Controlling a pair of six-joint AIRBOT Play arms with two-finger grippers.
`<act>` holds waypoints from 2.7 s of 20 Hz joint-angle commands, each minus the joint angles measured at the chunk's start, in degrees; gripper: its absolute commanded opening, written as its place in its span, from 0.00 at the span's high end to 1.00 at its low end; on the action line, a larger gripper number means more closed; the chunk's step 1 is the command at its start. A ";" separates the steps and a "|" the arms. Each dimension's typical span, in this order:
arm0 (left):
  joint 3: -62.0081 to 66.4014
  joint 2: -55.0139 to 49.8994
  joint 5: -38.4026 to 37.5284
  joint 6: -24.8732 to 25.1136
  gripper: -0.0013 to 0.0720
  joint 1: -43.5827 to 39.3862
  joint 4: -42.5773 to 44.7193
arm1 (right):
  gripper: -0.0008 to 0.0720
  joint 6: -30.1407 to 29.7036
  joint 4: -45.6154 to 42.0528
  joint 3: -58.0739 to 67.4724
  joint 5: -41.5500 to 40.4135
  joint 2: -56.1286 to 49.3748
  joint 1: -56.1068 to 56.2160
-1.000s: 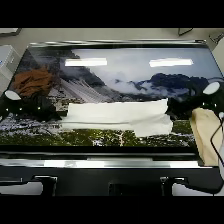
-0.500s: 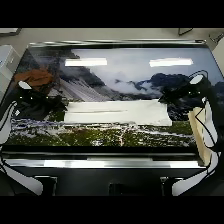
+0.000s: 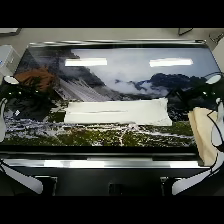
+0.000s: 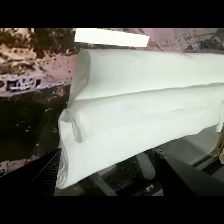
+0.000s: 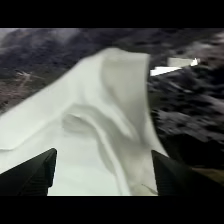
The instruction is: Fold the clothes and pants, and hang the long-sleeved shirts on hangers.
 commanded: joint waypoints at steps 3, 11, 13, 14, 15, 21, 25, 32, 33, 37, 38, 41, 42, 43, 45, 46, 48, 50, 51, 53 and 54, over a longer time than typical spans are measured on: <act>2.05 6.34 -3.50 -0.11 0.07 1.73 -0.57 | 0.01 -5.40 -1.11 -3.80 5.35 -1.68 -4.83; 2.05 10.58 -3.43 -0.09 0.07 -5.29 -1.11 | 0.01 -10.10 8.35 -4.87 5.11 -7.67 0.76; 2.05 10.58 -3.39 -0.09 0.07 -7.23 -2.69 | 0.12 -10.51 7.80 -4.85 4.20 -7.78 2.93; 2.05 10.56 -3.23 -0.07 0.07 -8.39 -2.89 | 0.43 -10.47 8.17 -4.81 4.11 -7.72 3.72; 2.03 10.51 -2.69 0.17 0.10 -9.75 -2.89 | 0.83 -9.81 8.83 -4.79 4.44 -7.34 4.35; -4.09 9.99 18.51 0.76 0.91 -24.76 -2.91 | 0.94 -6.71 10.86 -4.79 5.25 4.31 8.68; -6.99 3.87 28.15 -1.11 0.92 -37.57 -3.10 | 0.94 -1.68 10.14 -4.79 5.46 16.00 14.01; -6.97 -5.79 38.18 -4.00 0.92 -52.54 -19.23 | 0.94 4.85 6.75 -4.79 6.03 30.32 22.34; -6.97 -6.60 39.85 -4.61 0.92 -54.34 -22.80 | 0.94 5.73 6.58 -4.79 6.01 31.80 22.88; -6.95 -8.48 53.16 -4.35 0.94 -61.96 -41.24 | 0.94 7.43 2.97 -4.81 6.75 33.31 23.37; -6.95 -8.48 55.98 -4.35 0.95 -62.82 -42.66 | 0.94 7.65 2.08 -4.83 6.75 32.76 23.34; -6.95 -8.09 54.80 -0.26 0.95 -59.82 -39.12 | 0.94 7.50 2.56 -4.85 5.92 29.73 24.00; -6.95 -7.28 52.72 -0.28 0.95 -57.51 -34.62 | 0.94 7.13 2.54 -4.85 4.50 28.57 25.22; -6.95 -5.84 49.66 -0.52 0.95 -54.45 -28.59 | 0.94 6.88 2.69 -4.85 2.21 27.17 27.02; -6.95 -1.42 42.77 -0.52 0.95 -47.39 -16.92 | 0.94 6.73 3.72 -4.85 -2.62 24.13 31.12; -6.95 1.70 39.17 -0.55 0.95 -43.34 -11.13 | 0.94 6.73 4.92 -4.85 -5.01 22.38 33.27; -6.95 8.59 33.77 -0.52 0.95 -35.28 -2.38 | 0.94 6.73 8.48 -4.85 -10.36 17.94 37.75; -6.95 16.13 30.51 -0.46 0.95 -27.54 1.31 | 0.94 6.73 12.55 -4.85 -15.19 13.03 41.64; -6.97 19.61 29.77 -0.46 0.95 -24.24 1.60 | 0.94 6.73 15.10 -4.85 -17.73 10.05 43.52; -6.97 26.43 29.59 -0.46 0.95 -18.95 1.57 | 0.94 6.73 21.05 -4.85 -21.88 3.96 47.08; -6.97 29.03 29.59 -0.44 0.95 -17.42 1.64 | 0.92 6.73 24.33 -4.85 -23.47 1.05 48.46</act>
